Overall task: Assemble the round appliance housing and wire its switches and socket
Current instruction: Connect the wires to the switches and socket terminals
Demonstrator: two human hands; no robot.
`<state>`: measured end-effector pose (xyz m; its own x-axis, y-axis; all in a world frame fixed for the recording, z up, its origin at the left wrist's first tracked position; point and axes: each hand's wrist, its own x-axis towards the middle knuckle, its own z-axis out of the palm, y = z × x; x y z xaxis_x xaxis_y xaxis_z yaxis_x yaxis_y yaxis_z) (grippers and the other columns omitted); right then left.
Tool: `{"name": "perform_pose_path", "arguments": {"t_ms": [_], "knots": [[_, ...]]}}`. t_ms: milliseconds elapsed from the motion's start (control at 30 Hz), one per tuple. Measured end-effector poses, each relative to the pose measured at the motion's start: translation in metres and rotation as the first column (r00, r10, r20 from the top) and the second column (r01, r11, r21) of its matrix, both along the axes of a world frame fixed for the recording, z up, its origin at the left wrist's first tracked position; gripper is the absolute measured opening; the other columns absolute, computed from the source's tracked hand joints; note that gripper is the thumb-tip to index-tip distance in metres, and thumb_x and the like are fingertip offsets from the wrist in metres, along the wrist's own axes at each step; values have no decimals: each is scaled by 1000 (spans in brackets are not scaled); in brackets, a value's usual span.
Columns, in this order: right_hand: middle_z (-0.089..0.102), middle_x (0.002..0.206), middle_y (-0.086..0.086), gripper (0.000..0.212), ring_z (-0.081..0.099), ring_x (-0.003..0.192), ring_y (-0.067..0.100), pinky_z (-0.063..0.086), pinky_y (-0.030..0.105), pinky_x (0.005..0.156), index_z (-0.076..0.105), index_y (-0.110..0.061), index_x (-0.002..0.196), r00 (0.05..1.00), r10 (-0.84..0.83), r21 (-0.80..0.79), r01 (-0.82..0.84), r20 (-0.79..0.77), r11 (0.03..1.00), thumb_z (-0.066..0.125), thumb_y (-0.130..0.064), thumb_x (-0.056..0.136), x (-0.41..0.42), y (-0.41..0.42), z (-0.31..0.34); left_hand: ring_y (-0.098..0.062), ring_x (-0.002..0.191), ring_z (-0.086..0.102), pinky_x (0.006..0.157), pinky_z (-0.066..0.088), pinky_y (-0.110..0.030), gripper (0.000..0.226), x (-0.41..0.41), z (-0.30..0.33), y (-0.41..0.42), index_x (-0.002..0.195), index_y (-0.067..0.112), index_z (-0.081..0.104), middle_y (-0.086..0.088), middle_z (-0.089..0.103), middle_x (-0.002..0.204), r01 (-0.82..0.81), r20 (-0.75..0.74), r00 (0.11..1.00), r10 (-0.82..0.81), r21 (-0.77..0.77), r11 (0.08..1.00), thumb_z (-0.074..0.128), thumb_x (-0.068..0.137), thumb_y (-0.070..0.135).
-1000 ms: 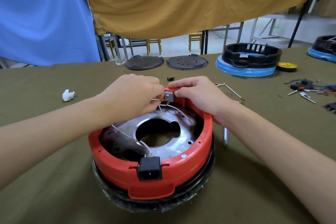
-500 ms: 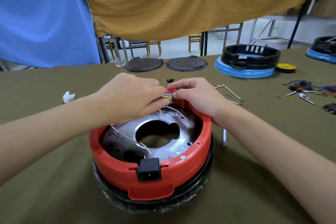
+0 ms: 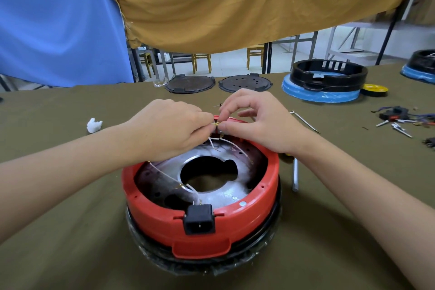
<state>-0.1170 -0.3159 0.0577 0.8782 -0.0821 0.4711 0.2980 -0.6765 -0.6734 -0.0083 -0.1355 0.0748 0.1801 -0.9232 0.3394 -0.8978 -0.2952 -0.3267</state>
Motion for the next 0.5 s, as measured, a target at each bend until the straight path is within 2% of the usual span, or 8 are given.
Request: {"name": "perform_pose_path", "arguments": {"t_ms": [100, 200, 300, 400, 500], "knots": [[66, 99, -11, 7, 63, 96, 3, 51, 40, 94, 79, -17, 86, 1000, -20, -56, 21, 17, 998, 80, -22, 81, 1, 1, 1, -22, 73, 55, 61, 35, -31, 34, -2, 0, -2, 80, 30, 39, 10, 45, 71, -39, -54, 998, 39, 3, 999, 18, 95, 51], [67, 97, -12, 5, 62, 97, 5, 49, 41, 93, 79, -16, 84, 999, -20, -100, 24, 39, 995, 80, -20, 81, 1, 0, 1, -23, 77, 58, 63, 40, -32, 34, -4, 0, -3, 87, 31, 43, 9, 58, 80, -61, -82, 995, 62, 8, 998, 16, 93, 50], [67, 99, -12, 9, 61, 98, 5, 48, 37, 93, 78, -17, 86, 998, -24, -138, 31, 55, 990, 81, -23, 81, 1, -1, 2, -22, 68, 54, 63, 45, -36, 29, -7, 2, -3, 84, 27, 44, 6, 55, 69, -61, -227, 972, 62, 10, 998, 25, 98, 44], [66, 97, -12, 9, 61, 97, 5, 47, 34, 93, 78, -18, 87, 996, -30, -159, 44, 86, 986, 81, -23, 81, 1, -2, 2, -14, 61, 51, 63, 45, -38, 32, -7, 5, -3, 82, 21, 52, 5, 51, 59, -29, -390, 921, 18, -21, 999, 33, 100, 40], [66, 94, -13, 8, 60, 97, 7, 46, 33, 91, 78, -18, 88, 993, -38, -200, 60, 112, 978, 79, -23, 83, 2, -1, 0, -15, 64, 52, 64, 45, -39, 35, -9, 7, -3, 85, 21, 54, 7, 53, 63, -37, -358, 933, 35, 0, 999, 31, 99, 43]]}}
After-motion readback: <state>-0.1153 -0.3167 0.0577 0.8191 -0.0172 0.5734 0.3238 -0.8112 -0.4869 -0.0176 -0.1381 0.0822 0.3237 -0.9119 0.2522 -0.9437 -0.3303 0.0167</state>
